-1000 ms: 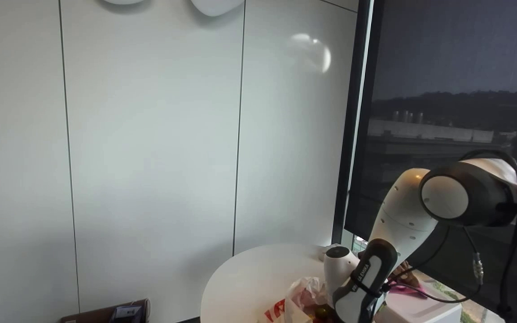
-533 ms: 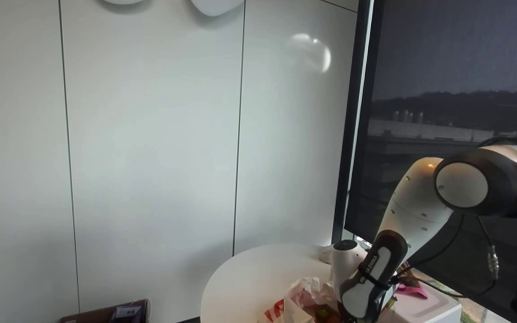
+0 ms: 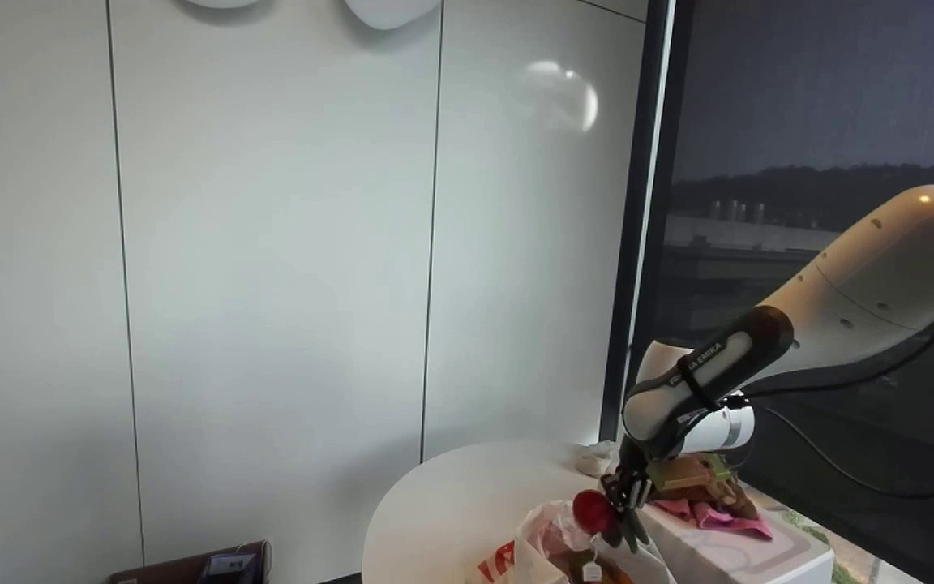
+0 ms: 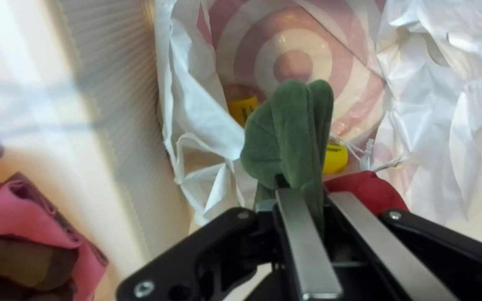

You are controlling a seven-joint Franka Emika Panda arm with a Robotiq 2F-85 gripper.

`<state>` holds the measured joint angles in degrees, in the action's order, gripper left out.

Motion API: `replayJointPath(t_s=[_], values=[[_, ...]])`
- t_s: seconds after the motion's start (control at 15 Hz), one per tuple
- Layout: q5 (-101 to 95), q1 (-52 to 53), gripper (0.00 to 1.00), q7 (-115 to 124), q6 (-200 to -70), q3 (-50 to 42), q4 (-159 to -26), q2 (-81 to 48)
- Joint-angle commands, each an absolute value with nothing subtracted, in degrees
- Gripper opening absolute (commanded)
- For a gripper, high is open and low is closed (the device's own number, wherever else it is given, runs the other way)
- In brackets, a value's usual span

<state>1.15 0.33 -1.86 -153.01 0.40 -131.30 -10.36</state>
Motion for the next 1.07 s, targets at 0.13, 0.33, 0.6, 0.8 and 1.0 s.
replayJointPath(t_s=[0.13, 0.33, 0.6, 0.8, 1.0], values=[[3.2, -4.3, 0.07, 0.6, -152.7, -3.7, -132.2, 2.0], [0.3, -6.9, 0.07, 3.1, -152.5, -6.6, -131.5, 2.2], [-5.4, -8.6, 0.06, 8.5, -158.7, -8.3, -129.3, -3.6], [-13.1, -8.0, 0.06, 16.1, -159.5, -10.0, -126.9, -9.3], [-19.5, -5.9, 0.06, 22.5, -159.9, -13.2, -123.9, -15.1]])
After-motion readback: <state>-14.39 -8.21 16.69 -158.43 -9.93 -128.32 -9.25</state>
